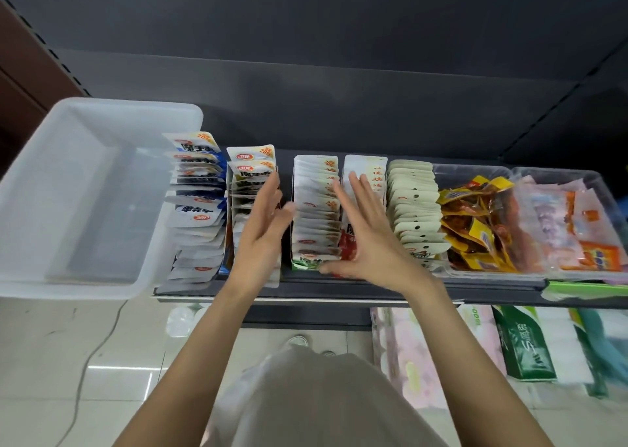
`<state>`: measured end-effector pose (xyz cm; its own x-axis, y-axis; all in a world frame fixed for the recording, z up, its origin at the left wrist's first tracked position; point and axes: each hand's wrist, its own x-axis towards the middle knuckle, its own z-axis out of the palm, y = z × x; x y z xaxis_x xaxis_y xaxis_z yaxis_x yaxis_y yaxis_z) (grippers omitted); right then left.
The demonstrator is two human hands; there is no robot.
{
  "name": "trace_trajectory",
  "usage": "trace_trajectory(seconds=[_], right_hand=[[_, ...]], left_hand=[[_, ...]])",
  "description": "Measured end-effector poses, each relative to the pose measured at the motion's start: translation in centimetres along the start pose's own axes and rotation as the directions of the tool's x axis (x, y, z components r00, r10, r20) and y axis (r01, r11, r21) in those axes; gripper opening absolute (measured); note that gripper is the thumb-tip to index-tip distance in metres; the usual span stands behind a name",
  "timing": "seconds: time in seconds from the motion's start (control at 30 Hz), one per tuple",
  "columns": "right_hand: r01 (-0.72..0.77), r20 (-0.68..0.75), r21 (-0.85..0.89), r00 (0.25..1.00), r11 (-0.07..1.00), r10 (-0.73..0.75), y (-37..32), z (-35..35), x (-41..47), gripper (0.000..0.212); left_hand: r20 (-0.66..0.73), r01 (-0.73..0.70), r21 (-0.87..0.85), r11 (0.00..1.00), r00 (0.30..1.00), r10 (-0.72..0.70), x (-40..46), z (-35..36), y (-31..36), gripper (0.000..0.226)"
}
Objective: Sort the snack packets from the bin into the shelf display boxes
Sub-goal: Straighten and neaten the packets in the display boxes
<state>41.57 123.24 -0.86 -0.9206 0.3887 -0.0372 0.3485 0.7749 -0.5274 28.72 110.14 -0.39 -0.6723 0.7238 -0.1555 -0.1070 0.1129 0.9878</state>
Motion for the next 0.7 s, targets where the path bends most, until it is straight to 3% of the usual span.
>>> trace_trajectory(seconds=[0.07,0.13,0.23,0.33,0.43,0.6,0.7], right_hand=[[-0.024,-0.056,-0.133,0.998,0.991,0.017,-0.2,-0.2,1.9,0.108],[-0.074,-0.088,-0.134,0.994,0.988,0.062,-0.7,-0.8,4.0,0.1],[-0.193,-0.068,0.031,0.979,0.981,0.195,-1.3,0.0,5.1,0.088],[-0.242,-0.168,0.259,0.942,0.935,0.29,-1.5,2.0,4.0,0.083],[-0.188,-0.265,0.529,0.89,0.828,0.372,-2.1,3.7,2.1,0.075],[-0.132,-0.144,0.765,0.918,0.63,0.368,-2.9,5.0,1.5,0.068],[-0.123,-0.076,0.882,0.916,0.455,0.395,-2.3,4.6,2.3,0.064]], left_hand=[[0.034,0.03,0.008,1.0,0.999,-0.03,-0.2,0.2,-0.8,0.064],[0.066,0.083,0.018,0.996,0.994,-0.084,-0.1,1.1,-1.3,0.074],[0.082,0.166,-0.052,0.985,0.983,-0.162,0.1,2.6,-2.2,0.087],[0.001,0.214,-0.141,0.967,0.976,-0.216,0.0,3.6,-2.5,0.084],[-0.056,0.212,-0.218,0.953,0.972,-0.229,0.5,3.7,-2.5,0.075],[0.038,0.194,-0.188,0.963,0.981,-0.19,0.6,3.9,-2.7,0.057],[-0.005,0.19,-0.197,0.962,0.981,-0.194,1.0,3.6,-2.7,0.057]])
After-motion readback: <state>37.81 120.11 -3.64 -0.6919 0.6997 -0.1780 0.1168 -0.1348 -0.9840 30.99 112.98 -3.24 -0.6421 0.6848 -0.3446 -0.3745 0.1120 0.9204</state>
